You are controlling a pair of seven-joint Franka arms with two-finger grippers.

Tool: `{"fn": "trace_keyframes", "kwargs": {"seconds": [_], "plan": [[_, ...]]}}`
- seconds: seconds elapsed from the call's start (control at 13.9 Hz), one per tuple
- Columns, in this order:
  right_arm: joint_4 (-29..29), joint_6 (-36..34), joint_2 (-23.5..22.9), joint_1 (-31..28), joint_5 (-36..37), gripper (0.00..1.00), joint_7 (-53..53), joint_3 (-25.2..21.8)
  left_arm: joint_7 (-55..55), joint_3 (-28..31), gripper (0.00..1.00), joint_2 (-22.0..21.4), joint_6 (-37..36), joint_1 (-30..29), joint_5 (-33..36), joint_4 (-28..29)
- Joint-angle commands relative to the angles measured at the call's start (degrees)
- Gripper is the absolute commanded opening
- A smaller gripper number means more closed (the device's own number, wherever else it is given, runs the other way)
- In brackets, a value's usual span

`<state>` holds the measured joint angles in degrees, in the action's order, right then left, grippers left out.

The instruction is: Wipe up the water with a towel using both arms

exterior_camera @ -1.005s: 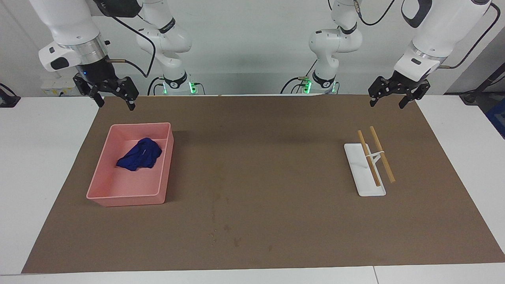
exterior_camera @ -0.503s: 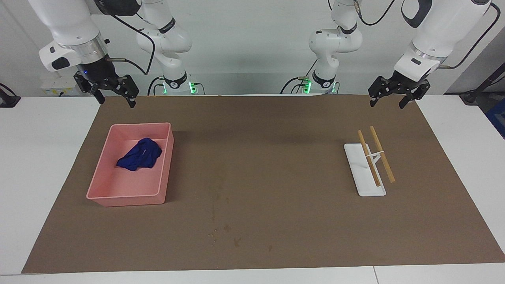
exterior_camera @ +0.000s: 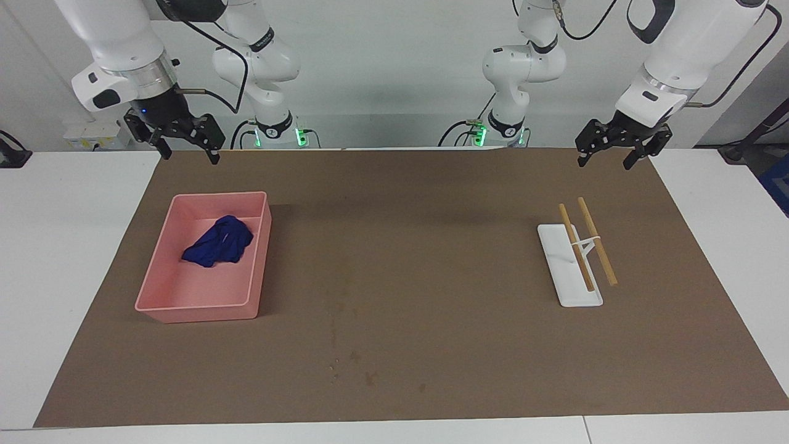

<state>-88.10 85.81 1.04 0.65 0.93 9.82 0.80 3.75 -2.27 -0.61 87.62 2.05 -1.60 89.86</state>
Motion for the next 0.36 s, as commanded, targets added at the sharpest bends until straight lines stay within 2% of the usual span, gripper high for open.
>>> {"fn": "trace_keyframes", "kwargs": {"seconds": [0.0, 0.29], "plan": [[0.3, -1.3, 0.1, 3.8, -0.6, 1.00, 0.7, -4.3, 0.6, 0.4, 1.00, -1.1, 0.4, 0.4, 0.7, 1.3], [-0.2, -1.2, 0.2, 3.8, -0.5, 1.00, 0.3, -4.6, 0.6, 0.4, 1.00, -1.1, 0.4, 0.4, 0.7, 1.3]]}}
